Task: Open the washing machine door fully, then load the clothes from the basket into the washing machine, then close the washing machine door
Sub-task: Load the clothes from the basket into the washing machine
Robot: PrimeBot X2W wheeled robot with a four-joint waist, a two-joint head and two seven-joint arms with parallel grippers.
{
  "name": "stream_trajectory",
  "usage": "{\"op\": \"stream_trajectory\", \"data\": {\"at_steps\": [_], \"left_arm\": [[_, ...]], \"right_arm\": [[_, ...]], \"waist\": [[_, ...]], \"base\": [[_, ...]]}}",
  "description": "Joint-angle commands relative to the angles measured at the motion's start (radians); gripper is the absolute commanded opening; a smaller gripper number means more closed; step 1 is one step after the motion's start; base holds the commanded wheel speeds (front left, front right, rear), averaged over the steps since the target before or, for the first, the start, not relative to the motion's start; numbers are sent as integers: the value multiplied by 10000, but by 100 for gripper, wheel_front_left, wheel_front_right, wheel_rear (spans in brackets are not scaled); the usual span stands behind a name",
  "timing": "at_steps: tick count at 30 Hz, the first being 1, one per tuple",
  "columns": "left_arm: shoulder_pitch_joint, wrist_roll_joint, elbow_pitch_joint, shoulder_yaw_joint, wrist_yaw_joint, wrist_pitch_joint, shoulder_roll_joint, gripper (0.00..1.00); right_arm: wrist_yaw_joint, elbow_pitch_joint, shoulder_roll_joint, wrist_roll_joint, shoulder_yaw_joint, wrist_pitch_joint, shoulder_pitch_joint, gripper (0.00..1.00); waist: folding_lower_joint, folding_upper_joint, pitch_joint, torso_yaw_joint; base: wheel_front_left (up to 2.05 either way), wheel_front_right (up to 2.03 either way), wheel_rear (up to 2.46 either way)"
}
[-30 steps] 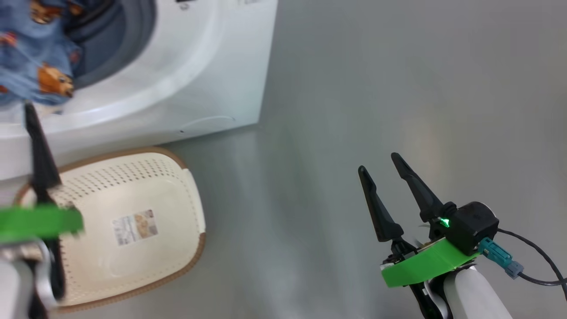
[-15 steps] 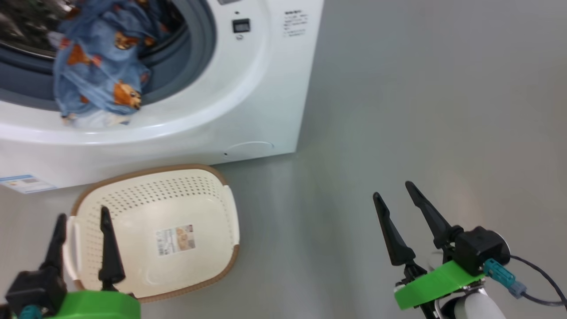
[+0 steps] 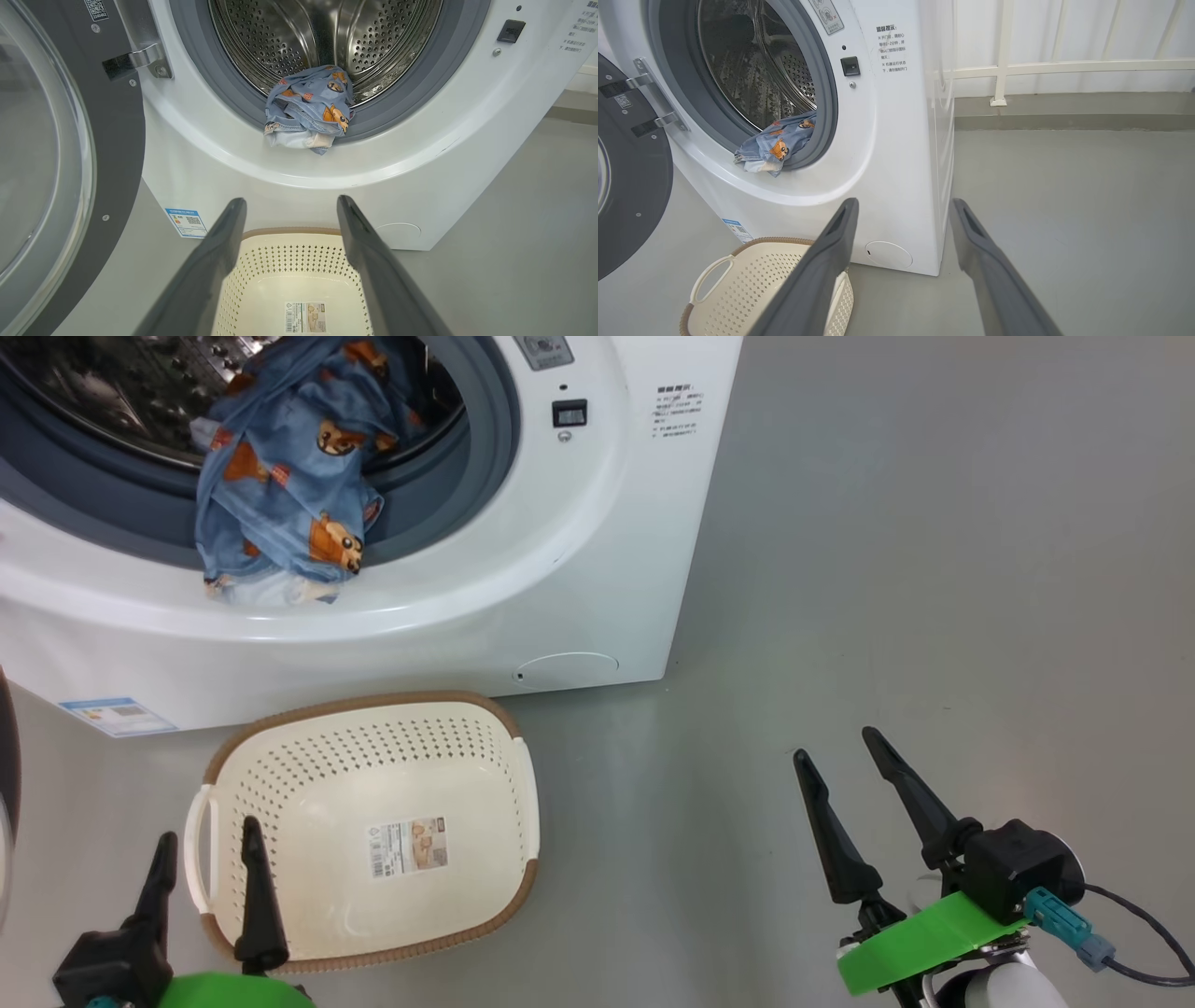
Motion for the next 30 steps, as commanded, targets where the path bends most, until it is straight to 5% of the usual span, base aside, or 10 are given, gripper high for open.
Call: {"op": "stream_trajectory", "data": {"at_steps": [1,18,30], "left_arm": [[-213,-88,-119,345,-69,-115,145,100],[-515,-356,136,362,-152,-30,111,100],[-2777,-1093,1298,295,-1459,729,359,100]], "right_arm": [[62,-267,1,-73,270,-26,64,100],[62,-270,1,-4,320,-34,-20,100],[62,-424,1,-21,309,-66,-386,100]], "waist": [[0,0,9,-9],[0,0,189,-83],[0,0,998,-77]], "base": [[0,0,0],[0,0,0],[0,0,0]]}}
